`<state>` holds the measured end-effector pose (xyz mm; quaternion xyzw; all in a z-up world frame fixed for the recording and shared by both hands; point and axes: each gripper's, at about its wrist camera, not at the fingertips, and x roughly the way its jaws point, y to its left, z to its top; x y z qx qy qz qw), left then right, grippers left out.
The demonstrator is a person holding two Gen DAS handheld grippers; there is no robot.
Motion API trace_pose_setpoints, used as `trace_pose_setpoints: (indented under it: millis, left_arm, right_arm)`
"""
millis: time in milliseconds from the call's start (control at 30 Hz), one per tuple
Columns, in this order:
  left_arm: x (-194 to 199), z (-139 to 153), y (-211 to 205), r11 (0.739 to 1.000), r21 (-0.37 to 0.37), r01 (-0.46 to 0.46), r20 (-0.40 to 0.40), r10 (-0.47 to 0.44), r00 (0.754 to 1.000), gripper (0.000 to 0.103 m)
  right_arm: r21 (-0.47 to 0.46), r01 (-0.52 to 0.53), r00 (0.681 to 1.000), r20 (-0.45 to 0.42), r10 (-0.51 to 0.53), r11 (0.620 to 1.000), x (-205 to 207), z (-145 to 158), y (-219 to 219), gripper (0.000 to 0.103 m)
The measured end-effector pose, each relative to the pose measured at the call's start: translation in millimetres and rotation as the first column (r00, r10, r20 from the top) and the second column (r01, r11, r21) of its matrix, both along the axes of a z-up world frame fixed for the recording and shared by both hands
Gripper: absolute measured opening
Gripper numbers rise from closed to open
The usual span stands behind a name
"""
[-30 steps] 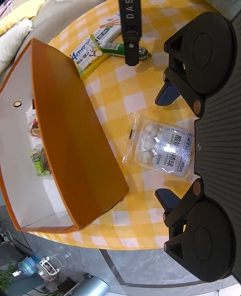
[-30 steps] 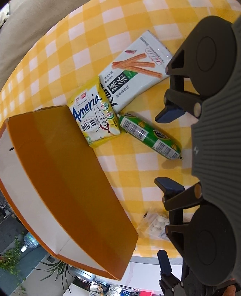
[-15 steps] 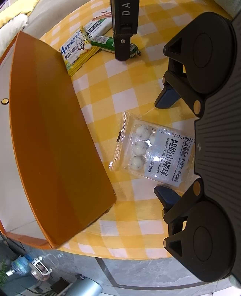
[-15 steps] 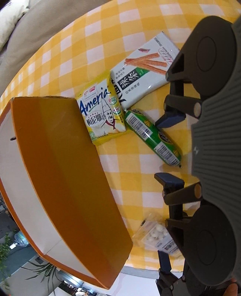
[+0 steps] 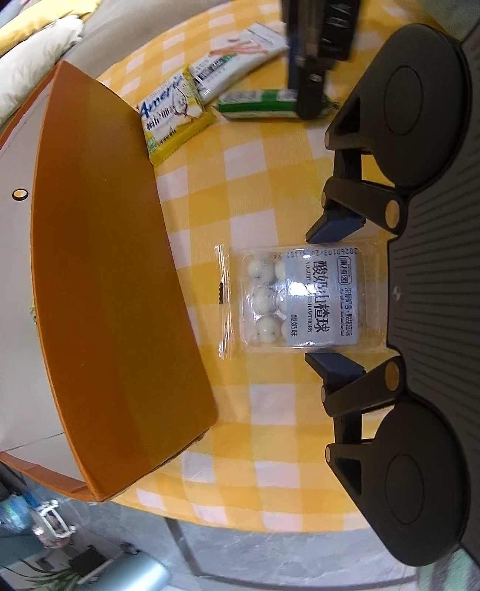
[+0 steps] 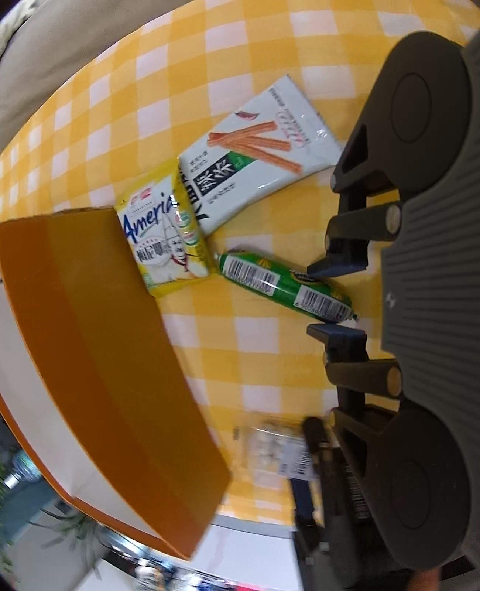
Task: Organize snacks
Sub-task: 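Grasp the clear yogurt-ball packet with the left tool while the right tool grasps the green sausage stick, then lift both held snacks and carry them over the open box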
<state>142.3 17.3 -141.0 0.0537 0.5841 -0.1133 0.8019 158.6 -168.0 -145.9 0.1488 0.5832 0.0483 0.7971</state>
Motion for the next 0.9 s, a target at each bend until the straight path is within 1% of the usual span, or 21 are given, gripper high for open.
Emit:
trace_pose_setpoints:
  millis: [67, 100, 167, 233, 267, 367, 433, 567, 700, 733, 833, 900]
  left_arm:
    - [0, 2, 2, 0.999, -0.039, -0.032, -0.017, 0.032, 0.999, 0.072]
    - [0, 2, 2, 0.998, -0.043, -0.045, -0.021, 0.044, 0.999, 0.072]
    - [-2, 0, 7, 0.997, -0.042, -0.072, -0.018, 0.071, 0.997, 0.078]
    - [-1, 0, 8, 0.995, -0.050, -0.089, -0.020, 0.088, 0.996, 0.082]
    - [0, 0, 8, 0.994, -0.047, -0.097, -0.020, 0.096, 0.995, 0.082]
    - [1, -1, 3, 0.993, -0.032, -0.111, 0.001, 0.111, 0.994, 0.082]
    - [1, -2, -3, 0.993, -0.019, -0.115, 0.015, 0.116, 0.993, 0.078]
    - [-5, -4, -11, 0.994, 0.007, -0.113, 0.040, 0.113, 0.993, 0.074]
    - [-5, -5, -15, 0.993, 0.026, -0.116, 0.047, 0.114, 0.992, 0.072]
    - [-5, -5, -16, 0.993, 0.029, -0.114, 0.046, 0.112, 0.993, 0.071]
    - [-3, -6, -19, 0.993, 0.034, -0.113, 0.034, 0.112, 0.993, 0.069]
    - [-3, -5, -20, 0.993, 0.036, -0.110, 0.034, 0.109, 0.993, 0.068]
  right_arm:
    - [-0.026, -0.041, 0.999, 0.004, 0.041, 0.999, -5, 2, 2, 0.023]
    - [-0.037, -0.057, 0.998, 0.004, 0.057, 0.998, -8, 3, 3, 0.022]
    - [-0.054, -0.077, 0.997, 0.010, 0.078, 0.996, -12, 4, 4, 0.022]
    - [-0.074, -0.091, 0.995, 0.034, 0.094, 0.993, -15, 5, 7, 0.025]
    - [-0.089, -0.098, 0.993, 0.053, 0.103, 0.991, -16, 7, 9, 0.025]
    - [-0.114, -0.122, 0.986, 0.099, 0.133, 0.986, -16, 10, 16, 0.031]
    - [-0.126, -0.122, 0.985, 0.105, 0.136, 0.984, -11, 9, 18, 0.031]
    - [-0.151, -0.112, 0.986, 0.106, 0.129, 0.982, -9, 5, 18, 0.031]
    - [-0.144, -0.094, 0.989, 0.101, 0.109, 0.985, -4, 3, 15, 0.031]
    - [-0.141, -0.090, 0.989, 0.102, 0.105, 0.986, -3, 2, 15, 0.030]
    - [-0.144, -0.086, 0.990, 0.099, 0.101, 0.986, -4, 1, 17, 0.023]
    - [-0.140, -0.086, 0.990, 0.095, 0.100, 0.986, -3, -1, 16, 0.022]
